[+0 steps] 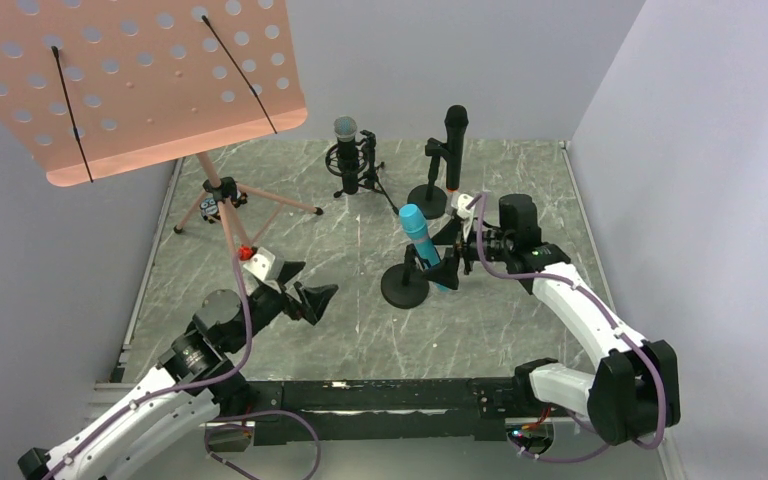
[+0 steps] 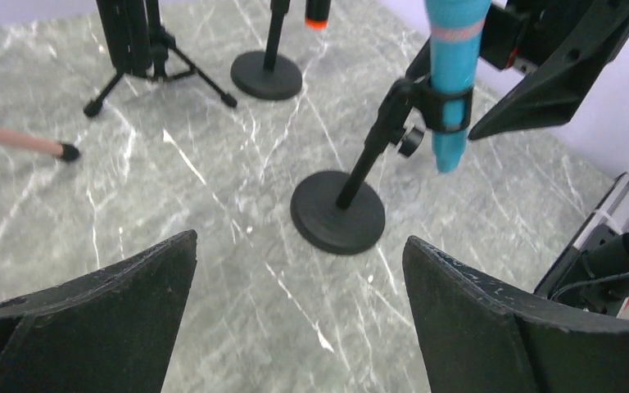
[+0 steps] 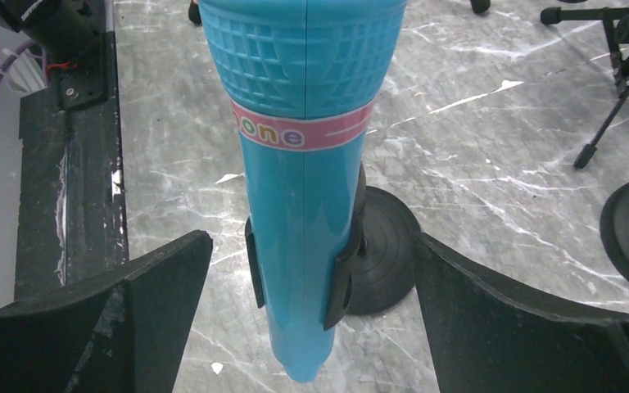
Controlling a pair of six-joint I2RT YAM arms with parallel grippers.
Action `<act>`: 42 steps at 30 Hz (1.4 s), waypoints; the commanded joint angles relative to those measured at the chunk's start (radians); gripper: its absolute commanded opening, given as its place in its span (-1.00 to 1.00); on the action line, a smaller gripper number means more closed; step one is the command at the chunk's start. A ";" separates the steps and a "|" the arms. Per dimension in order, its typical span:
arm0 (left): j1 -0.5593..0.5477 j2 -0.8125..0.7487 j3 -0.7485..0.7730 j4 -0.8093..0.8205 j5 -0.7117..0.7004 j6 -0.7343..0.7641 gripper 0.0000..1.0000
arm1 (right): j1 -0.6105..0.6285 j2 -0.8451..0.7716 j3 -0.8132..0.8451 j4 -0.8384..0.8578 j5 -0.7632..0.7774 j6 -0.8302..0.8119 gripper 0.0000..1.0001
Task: Attach the microphones to the stand
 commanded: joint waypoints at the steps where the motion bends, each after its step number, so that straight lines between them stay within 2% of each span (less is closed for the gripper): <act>1: 0.003 -0.077 -0.056 -0.036 -0.021 -0.088 0.99 | 0.038 0.019 0.020 0.057 0.047 0.011 0.86; 8: 0.002 -0.098 -0.056 -0.050 -0.023 -0.081 0.99 | 0.066 0.040 0.014 0.102 0.069 0.046 0.31; 13: 0.003 -0.069 -0.046 -0.035 -0.007 -0.084 0.99 | 0.066 0.034 0.032 0.069 0.078 0.023 -0.44; 16: 0.002 -0.076 -0.042 -0.036 0.001 -0.081 0.99 | 0.049 0.024 0.061 0.000 0.046 -0.024 -0.63; 19: 0.002 -0.095 -0.033 -0.056 0.001 -0.077 0.99 | -0.023 -0.002 0.116 -0.104 -0.018 -0.086 -0.72; 23: 0.003 -0.108 -0.017 -0.096 -0.014 -0.072 0.99 | -0.198 -0.057 0.154 -0.180 -0.063 -0.126 -0.78; 29: 0.003 -0.078 0.029 -0.143 -0.011 -0.032 0.99 | -0.344 -0.066 0.199 -0.112 0.119 -0.058 -0.80; 36: 0.002 -0.064 0.031 -0.132 0.017 -0.023 0.99 | -0.446 0.118 0.372 0.050 0.275 0.021 -0.81; 42: 0.002 -0.087 0.007 -0.125 0.035 -0.037 0.99 | -0.490 0.349 0.508 0.269 0.284 0.138 -0.81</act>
